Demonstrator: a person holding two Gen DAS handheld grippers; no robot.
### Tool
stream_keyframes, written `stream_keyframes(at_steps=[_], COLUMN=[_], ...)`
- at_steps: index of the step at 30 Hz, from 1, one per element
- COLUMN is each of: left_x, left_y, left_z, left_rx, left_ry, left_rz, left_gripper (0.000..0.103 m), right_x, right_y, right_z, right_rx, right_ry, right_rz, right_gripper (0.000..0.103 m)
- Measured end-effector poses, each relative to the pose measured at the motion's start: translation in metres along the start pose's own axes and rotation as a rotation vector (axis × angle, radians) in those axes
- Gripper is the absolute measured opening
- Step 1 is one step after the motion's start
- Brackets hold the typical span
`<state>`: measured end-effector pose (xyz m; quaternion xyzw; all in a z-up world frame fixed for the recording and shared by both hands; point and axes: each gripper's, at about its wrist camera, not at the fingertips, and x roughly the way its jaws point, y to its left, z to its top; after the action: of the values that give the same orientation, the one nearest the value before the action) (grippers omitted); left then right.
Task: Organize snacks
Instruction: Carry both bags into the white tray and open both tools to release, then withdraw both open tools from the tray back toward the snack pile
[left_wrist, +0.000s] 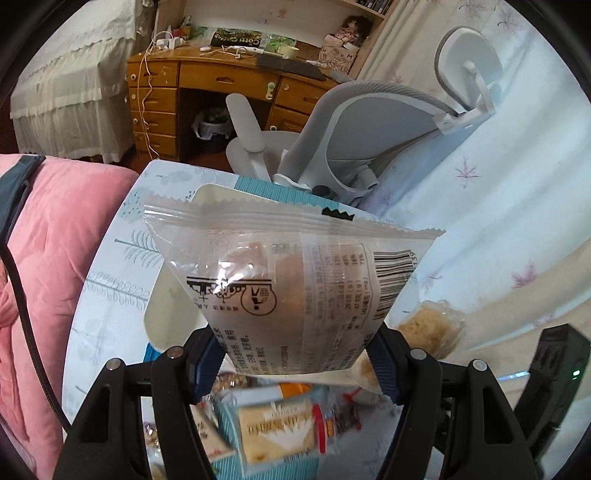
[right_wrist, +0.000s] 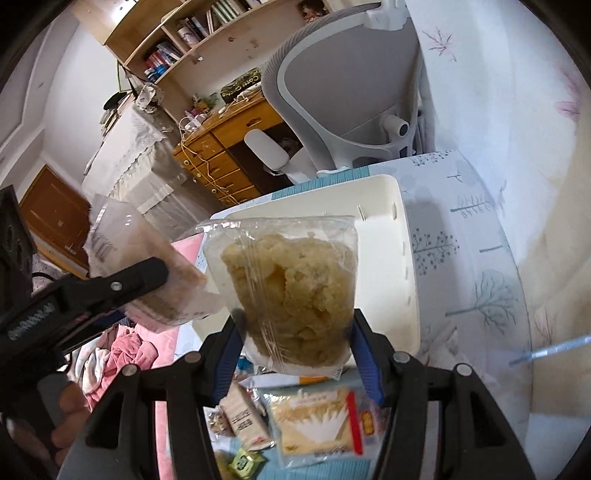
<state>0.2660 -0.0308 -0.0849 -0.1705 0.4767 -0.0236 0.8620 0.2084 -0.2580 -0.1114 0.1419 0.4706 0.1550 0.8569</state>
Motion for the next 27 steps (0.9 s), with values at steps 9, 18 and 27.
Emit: stream_keyframes(at_steps=[9,18,27], left_x=[0.041,0.022,-0.015], left_y=[-0.001,0.0,0.015], left_z=[-0.002,-0.014,-0.02], left_rx=[-0.033,0.005,-0.014], left_ry=[0.056,0.004,-0.064], left_rz=[0.134,0.08,0.054], left_gripper=[0.073,0.09,0.091], right_x=[0.015,0.01,0.004], right_y=[-0.029,-0.042,-0.037], right_z=[0.012,0.006,-0.004], right_rx=[0.036,0.087,0.092], right_ry=[0.035,0.036,0.038], right_rz=[0.006,0.01,0.018], right_gripper=[0.062,0.085,0.085])
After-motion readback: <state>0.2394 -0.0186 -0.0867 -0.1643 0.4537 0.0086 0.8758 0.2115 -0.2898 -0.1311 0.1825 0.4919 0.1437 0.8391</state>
